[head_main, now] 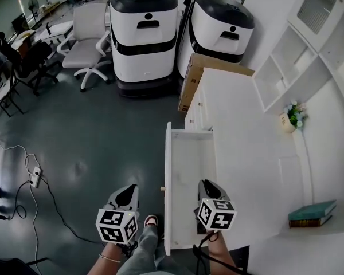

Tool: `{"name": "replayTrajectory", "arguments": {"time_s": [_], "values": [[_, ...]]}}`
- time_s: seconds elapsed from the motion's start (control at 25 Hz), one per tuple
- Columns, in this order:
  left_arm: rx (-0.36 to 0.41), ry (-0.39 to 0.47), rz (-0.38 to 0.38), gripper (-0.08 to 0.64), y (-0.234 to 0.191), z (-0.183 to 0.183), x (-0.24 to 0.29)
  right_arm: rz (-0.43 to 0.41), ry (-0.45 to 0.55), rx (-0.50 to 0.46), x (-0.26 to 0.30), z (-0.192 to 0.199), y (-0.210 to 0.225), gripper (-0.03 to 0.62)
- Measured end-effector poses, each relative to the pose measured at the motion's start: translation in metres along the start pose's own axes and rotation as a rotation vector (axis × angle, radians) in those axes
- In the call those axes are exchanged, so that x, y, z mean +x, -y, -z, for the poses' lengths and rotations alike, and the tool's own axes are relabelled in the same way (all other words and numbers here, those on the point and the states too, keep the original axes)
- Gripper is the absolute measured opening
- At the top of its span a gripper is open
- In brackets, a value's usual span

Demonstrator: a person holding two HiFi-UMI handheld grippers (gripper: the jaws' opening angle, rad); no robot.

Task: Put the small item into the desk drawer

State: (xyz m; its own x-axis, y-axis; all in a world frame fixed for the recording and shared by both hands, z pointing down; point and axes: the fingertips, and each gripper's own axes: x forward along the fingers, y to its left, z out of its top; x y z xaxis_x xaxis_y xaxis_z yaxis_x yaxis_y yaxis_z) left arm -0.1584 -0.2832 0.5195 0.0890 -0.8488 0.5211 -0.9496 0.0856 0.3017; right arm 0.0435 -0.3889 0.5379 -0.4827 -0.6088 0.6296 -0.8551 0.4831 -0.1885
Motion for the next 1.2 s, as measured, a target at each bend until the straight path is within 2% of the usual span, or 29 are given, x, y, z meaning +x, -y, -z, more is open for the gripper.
{"name": "replayTrajectory", "arguments": {"time_s": [0.24, 0.76, 1.0, 1.2], "values": [[0.053, 0.070, 0.024, -0.002, 0.025, -0.031, -0.021, 0.009, 0.119, 0.029, -0.065, -0.027, 0.003, 0.021], [0.165, 0.303, 0.085, -0.002, 0.083, -0.128, -0.050, 0.165, 0.402, 0.006, -0.188, -0.083, 0.048, 0.008], [0.210, 0.320, 0.099, -0.002, 0.103, -0.136, -0.049, 0.182, 0.430, 0.035, -0.198, -0.082, 0.062, 0.008], [0.217, 0.315, 0.098, -0.002, 0.105, -0.133, -0.051, 0.200, 0.427, 0.033, -0.198, -0.079, 0.064, 0.006]]}}
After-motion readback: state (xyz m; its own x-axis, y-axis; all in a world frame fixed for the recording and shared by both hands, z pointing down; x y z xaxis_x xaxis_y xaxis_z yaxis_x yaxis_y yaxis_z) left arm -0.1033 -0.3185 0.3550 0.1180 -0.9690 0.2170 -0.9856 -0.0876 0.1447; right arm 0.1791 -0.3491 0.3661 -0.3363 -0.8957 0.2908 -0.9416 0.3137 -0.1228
